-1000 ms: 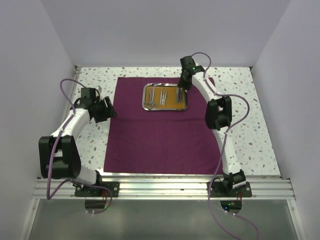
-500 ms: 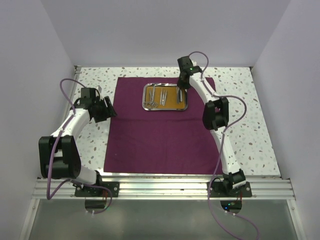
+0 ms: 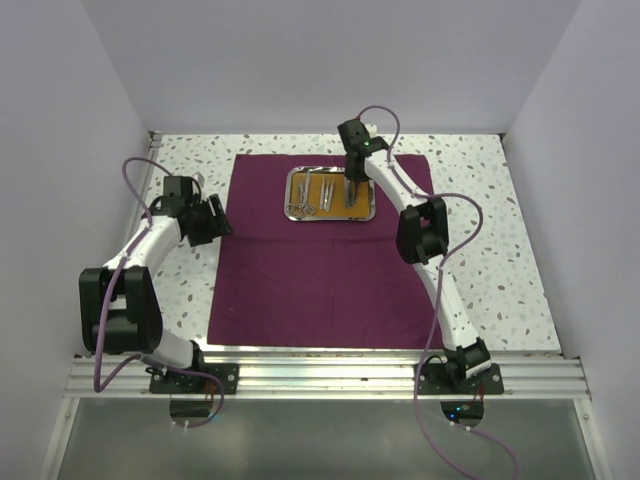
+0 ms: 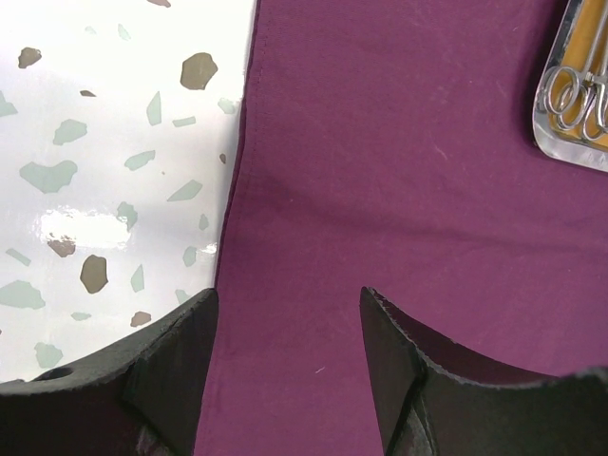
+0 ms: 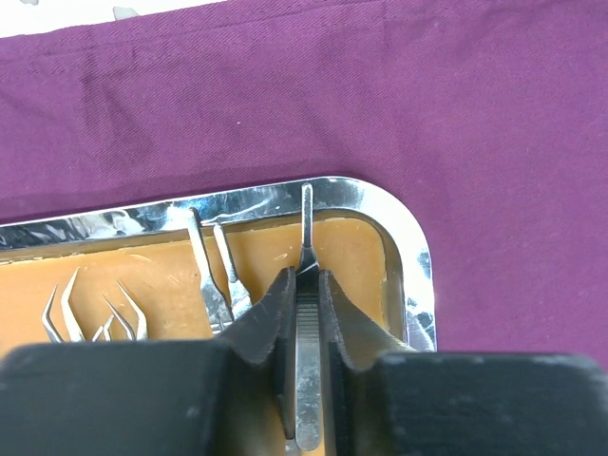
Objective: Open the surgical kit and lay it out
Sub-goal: Pick up the medical item from the container, then place the medical item in the surgical kit.
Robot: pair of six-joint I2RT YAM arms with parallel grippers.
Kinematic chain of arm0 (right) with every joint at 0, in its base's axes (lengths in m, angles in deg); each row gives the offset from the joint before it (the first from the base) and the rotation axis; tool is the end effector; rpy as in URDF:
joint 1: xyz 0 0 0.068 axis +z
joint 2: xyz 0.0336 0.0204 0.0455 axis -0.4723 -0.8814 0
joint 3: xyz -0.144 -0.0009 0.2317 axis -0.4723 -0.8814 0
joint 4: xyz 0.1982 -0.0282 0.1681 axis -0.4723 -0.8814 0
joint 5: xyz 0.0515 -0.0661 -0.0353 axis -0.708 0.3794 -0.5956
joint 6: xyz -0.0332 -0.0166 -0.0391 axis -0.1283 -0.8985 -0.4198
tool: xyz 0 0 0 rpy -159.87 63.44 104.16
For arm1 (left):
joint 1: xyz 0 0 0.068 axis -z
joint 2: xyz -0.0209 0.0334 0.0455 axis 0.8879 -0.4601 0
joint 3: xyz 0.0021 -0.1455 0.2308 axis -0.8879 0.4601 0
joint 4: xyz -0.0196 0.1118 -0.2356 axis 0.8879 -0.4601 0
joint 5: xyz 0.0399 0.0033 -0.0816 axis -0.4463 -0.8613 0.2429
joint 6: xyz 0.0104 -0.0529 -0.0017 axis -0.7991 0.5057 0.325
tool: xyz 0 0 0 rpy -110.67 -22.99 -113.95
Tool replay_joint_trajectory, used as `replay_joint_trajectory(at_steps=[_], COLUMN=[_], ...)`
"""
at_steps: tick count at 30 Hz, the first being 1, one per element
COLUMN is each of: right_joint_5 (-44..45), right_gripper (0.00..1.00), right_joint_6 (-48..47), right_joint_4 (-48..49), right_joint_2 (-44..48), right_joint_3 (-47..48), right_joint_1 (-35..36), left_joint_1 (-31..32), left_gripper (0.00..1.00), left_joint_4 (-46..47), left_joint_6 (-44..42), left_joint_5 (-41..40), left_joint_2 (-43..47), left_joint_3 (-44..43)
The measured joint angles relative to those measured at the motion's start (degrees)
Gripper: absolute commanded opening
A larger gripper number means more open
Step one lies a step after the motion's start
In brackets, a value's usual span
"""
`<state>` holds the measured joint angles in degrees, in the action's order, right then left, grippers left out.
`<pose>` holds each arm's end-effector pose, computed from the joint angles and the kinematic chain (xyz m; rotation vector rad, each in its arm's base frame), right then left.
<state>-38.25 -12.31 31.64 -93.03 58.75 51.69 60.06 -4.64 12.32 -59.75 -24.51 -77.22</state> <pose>0.5258 0.2152 0.1715 0.2071 2.4561 -0.0778 0.3022 0.0068 0.2154 -0.4695 2.5208 -0.3674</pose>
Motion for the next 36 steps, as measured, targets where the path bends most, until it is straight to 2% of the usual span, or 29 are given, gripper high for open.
replay_joint_trajectory(at_steps=[1,13,20,24,28,30,33,36], right_joint_5=[0.02,2.1,3.06,2.58,0.63,-0.66,-2.86,-5.22], right_gripper=[0.0,0.0,0.0,0.0,0.0,0.0,0.0,0.0], right_joint_6=[-0.02,-2.21,-3.19,-2.69,-1.27,-0.42,1.07,2.93], right_joint_4=[0.0,2.34,4.39,7.3,10.4,10.78,11.82,10.97], right_joint_2=[0.0,2.34,10.97,24.63,40.7,48.65,59.25,66.62], right_joint_3=[0.0,-3.89,-10.12,-23.89,-41.81,-51.71,-67.04,-79.78], right_joint_1=[0.0,-0.42,-1.73,-1.92,-1.51,-0.94,0.68,2.84], left_joint_1=[0.0,0.0,0.0,0.0,0.0,0.04,0.11,0.24], left_gripper=[0.65,0.65,0.65,0.66,0.71,0.82,0.9,0.91], left_joint_4=[0.0,0.0,-0.2,-0.22,-0.22,-0.22,-0.24,-0.28], left_joint_6=[0.0,0.0,0.02,0.07,0.11,0.17,0.85,1.62], left_joint_5=[0.0,0.24,0.55,0.72,0.83,0.52,-0.48,-1.05], left_joint_2=[-0.13,-0.46,-0.59,-0.87,-1.46,-1.9,-2.08,-2.84], left_joint_3=[0.0,-0.02,-1.25,-2.56,-3.23,-3.37,-3.48,-4.9])
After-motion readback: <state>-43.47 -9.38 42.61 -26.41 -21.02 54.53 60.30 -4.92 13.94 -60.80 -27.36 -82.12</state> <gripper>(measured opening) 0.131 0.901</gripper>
